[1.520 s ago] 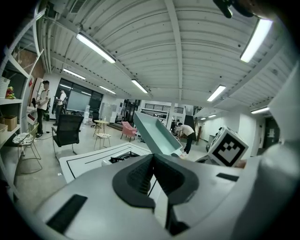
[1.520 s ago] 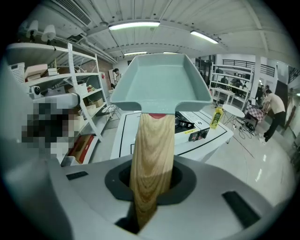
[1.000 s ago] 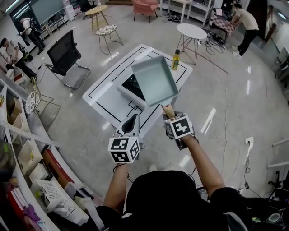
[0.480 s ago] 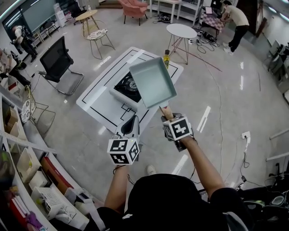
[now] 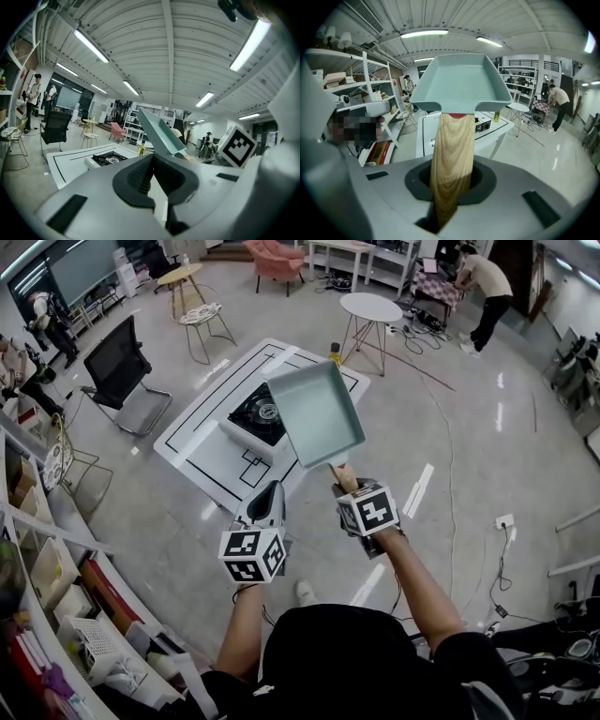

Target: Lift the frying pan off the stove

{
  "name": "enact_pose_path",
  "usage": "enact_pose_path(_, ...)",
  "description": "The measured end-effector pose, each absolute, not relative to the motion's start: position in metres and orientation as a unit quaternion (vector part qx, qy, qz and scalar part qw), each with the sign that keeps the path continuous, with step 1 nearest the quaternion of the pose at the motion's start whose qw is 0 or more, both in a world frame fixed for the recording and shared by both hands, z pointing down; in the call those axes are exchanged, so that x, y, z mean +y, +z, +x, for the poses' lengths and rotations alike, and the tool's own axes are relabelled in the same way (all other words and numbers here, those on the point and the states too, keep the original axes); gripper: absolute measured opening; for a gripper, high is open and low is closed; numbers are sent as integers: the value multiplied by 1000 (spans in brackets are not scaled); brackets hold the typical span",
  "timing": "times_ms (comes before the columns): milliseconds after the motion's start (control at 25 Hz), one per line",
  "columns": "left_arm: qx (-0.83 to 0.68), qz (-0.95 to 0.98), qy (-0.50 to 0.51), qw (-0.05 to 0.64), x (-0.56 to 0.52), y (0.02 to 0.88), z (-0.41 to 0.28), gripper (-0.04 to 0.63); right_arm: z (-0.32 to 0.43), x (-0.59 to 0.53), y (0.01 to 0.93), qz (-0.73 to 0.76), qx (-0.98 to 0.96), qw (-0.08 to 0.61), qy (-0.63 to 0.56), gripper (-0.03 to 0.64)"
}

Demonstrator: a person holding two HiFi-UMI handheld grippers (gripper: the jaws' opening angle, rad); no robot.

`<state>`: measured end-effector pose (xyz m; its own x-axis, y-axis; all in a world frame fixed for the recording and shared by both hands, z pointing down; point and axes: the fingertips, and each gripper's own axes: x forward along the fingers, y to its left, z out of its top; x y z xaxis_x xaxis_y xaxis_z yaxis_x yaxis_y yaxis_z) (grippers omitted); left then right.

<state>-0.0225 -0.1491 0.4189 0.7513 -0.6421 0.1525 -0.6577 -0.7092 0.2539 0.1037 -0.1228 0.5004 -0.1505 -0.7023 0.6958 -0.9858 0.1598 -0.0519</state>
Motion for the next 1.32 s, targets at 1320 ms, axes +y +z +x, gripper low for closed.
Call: enact_pose_path(1320, -373, 920, 26, 120, 29, 411, -9, 11, 118, 52, 495, 577, -729, 272, 250, 37)
